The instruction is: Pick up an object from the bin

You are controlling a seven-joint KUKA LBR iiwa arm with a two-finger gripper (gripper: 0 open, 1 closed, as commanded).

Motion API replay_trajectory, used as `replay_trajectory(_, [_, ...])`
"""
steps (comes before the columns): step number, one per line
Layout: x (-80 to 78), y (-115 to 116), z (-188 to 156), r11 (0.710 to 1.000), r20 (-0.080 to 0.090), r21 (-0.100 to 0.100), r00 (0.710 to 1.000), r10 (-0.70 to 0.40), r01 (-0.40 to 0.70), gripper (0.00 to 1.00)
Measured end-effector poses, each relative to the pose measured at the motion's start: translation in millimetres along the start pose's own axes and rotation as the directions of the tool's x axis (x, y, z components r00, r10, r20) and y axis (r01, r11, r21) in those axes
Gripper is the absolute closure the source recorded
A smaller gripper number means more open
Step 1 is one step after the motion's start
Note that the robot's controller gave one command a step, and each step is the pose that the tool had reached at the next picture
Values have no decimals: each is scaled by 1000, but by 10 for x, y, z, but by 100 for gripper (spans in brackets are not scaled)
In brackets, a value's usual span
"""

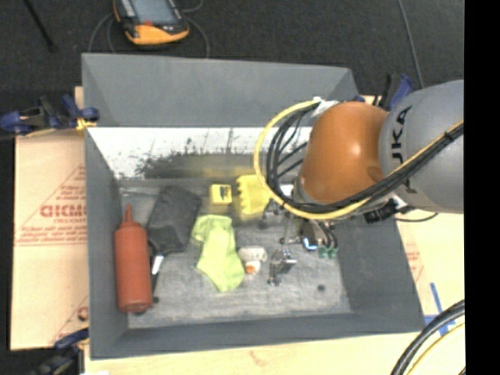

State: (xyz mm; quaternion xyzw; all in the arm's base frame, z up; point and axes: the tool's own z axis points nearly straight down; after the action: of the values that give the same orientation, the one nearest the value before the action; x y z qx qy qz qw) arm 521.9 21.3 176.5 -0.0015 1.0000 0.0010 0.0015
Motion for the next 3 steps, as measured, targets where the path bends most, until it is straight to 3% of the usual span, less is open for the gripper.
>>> replay_trajectory(1, [0, 0, 0, 1000, 0, 0, 1000, 0, 0, 0])
replay_trajectory(2, [111, 306, 1034, 989, 4, 3, 989, -150, 150, 100])
replay_trajectory(3, [130, 310, 1055, 989, -2, 2, 989, -149, 149, 0])
